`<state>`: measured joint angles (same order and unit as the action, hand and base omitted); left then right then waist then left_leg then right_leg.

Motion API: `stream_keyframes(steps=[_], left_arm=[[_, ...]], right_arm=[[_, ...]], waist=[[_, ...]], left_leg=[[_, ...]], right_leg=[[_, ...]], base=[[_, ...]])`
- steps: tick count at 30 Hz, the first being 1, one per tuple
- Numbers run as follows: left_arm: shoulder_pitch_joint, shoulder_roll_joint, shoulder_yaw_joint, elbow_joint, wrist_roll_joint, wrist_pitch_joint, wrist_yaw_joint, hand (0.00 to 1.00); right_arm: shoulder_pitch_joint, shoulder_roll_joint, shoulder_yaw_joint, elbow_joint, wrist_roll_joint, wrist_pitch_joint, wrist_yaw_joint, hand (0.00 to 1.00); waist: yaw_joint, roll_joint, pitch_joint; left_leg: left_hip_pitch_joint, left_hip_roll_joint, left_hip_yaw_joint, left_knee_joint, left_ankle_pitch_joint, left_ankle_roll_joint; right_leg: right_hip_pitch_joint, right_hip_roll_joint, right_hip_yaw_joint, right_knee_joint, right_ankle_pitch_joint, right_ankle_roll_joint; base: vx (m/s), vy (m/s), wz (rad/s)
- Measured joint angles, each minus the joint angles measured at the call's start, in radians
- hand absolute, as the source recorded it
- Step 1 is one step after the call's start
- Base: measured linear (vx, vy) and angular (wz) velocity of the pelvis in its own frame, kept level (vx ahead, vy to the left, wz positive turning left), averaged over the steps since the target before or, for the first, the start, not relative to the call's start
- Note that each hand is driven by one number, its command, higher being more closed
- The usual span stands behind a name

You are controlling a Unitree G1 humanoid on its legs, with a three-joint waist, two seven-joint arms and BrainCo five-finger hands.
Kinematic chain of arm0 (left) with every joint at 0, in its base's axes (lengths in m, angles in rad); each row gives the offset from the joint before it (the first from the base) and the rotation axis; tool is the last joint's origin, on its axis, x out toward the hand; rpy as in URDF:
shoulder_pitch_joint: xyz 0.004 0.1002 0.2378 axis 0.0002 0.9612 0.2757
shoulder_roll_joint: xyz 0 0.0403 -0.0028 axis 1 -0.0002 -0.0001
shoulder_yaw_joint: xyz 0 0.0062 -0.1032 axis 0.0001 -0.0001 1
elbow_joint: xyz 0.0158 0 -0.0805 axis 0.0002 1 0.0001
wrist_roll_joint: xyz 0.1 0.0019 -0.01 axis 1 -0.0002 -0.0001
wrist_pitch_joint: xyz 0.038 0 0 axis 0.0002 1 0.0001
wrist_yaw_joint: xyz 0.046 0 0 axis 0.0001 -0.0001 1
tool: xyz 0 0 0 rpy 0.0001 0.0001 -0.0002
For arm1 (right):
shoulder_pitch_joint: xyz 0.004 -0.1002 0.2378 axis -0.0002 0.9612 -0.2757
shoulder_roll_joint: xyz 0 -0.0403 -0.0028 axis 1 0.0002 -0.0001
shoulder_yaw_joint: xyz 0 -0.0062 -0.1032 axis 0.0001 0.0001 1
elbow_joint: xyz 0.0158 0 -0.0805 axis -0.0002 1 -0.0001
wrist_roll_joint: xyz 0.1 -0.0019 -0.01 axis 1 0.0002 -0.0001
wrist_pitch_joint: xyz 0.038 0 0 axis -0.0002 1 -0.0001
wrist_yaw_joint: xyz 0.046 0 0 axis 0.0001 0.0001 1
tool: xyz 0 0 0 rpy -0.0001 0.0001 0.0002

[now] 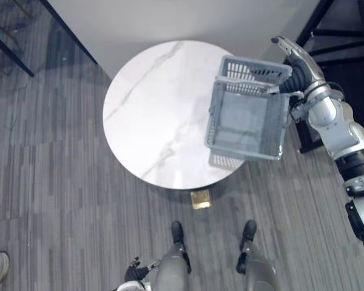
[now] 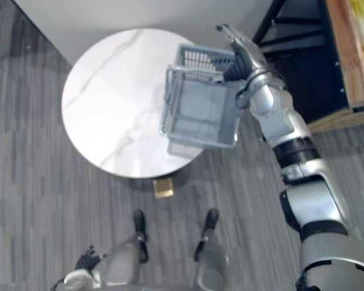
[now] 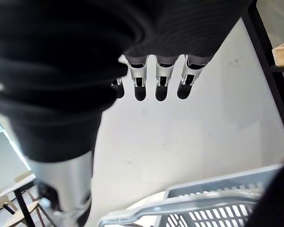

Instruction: Pick vegetable in the basket

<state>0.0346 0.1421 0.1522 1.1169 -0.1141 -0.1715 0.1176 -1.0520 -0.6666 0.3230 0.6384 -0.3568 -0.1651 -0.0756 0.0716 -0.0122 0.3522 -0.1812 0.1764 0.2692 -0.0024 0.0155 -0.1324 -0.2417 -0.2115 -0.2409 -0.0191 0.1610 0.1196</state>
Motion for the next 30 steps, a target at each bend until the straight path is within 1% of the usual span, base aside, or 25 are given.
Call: stream_keyframes(steps=[1,2,5,9,11,13,16,20,24,30], left_arm=[[-0.002,0.000,0.005,-0.005,0.000,0.000,0.001,0.00],[-0.006,0.000,0.006,-0.005,0.000,-0.001,0.001,0.00],[-0.013,0.000,0.006,-0.012,-0.001,-0.002,0.002,0.00],[-0.016,0.000,0.002,-0.013,-0.001,-0.002,0.015,0.00],[-0.024,0.000,0.001,-0.013,-0.001,-0.002,0.021,0.00],[-0.038,0.000,-0.003,-0.014,-0.001,-0.003,0.031,0.00],[-0.042,0.001,-0.010,-0.023,-0.001,-0.006,0.033,0.00],[-0.043,0.005,-0.024,-0.023,-0.001,-0.016,0.036,0.00],[-0.052,0.013,-0.032,-0.023,-0.001,-0.016,0.038,0.00],[-0.063,0.014,-0.041,-0.023,-0.001,-0.016,0.049,0.00]], right_arm=[[-0.017,0.000,0.000,0.035,-0.002,0.008,0.000,0.00],[-0.037,0.004,0.000,0.083,-0.023,0.018,0.000,0.00],[-0.073,0.023,-0.001,0.174,-0.038,0.031,0.000,0.00],[-0.108,0.044,-0.004,0.246,-0.038,0.031,-0.001,0.00],[-0.128,0.044,-0.023,0.283,-0.038,0.032,-0.004,0.00],[-0.139,0.044,-0.072,0.312,-0.038,0.033,-0.009,0.00],[-0.151,0.043,-0.096,0.355,-0.038,0.036,-0.010,0.00],[-0.154,0.043,-0.123,0.397,-0.038,0.052,-0.020,0.00],[-0.164,0.043,-0.126,0.402,-0.038,0.053,-0.029,0.00],[-0.171,0.047,-0.127,0.411,-0.038,0.053,-0.030,0.00]], waist=[[0.000,-0.002,0.003],[0.008,-0.002,0.009],[0.018,-0.002,0.024],[0.016,-0.002,0.026],[0.016,-0.002,0.036],[0.016,-0.002,0.051],[0.015,-0.001,0.066],[0.013,0.002,0.068],[0.011,0.005,0.069],[0.014,0.004,0.071]], left_leg=[[-0.010,0.000,-0.004,-0.002,0.005,0.001],[-0.011,-0.001,-0.004,-0.017,0.016,0.002],[-0.010,-0.003,-0.005,-0.037,0.033,0.001],[-0.011,-0.003,-0.006,-0.067,0.055,0.000],[-0.016,-0.004,-0.007,-0.073,0.064,0.000],[-0.019,-0.004,-0.011,-0.092,0.082,-0.001],[-0.031,-0.004,-0.013,-0.092,0.092,-0.002],[-0.046,0.003,-0.023,-0.093,0.105,-0.007],[-0.068,0.018,-0.032,-0.097,0.121,-0.015],[-0.081,0.027,-0.040,-0.100,0.137,-0.020]], right_leg=[[-0.006,0.000,0.000,-0.004,0.007,0.003],[-0.013,0.002,0.001,-0.006,0.017,0.000],[-0.017,0.003,0.001,-0.013,0.021,0.000],[-0.029,0.007,0.001,-0.014,0.021,0.000],[-0.035,0.007,0.001,-0.014,0.021,0.000],[-0.044,0.009,0.001,-0.014,0.021,0.000],[-0.053,0.010,0.003,-0.017,0.021,0.000],[-0.055,0.018,0.003,-0.034,0.021,0.000],[-0.072,0.034,0.003,-0.034,0.020,0.000],[-0.078,0.044,0.002,-0.040,0.020,0.000]], base=[[-0.05,0.018,0.05],[-0.04,0.019,0.05],[-0.01,0.006,0.01],[0.00,0.000,0.00],[-0.02,0.000,0.02],[-0.04,-0.001,0.05],[-0.01,-0.001,0.01],[-0.02,-0.015,0.03],[-0.02,-0.021,0.02],[-0.03,-0.013,0.01]])
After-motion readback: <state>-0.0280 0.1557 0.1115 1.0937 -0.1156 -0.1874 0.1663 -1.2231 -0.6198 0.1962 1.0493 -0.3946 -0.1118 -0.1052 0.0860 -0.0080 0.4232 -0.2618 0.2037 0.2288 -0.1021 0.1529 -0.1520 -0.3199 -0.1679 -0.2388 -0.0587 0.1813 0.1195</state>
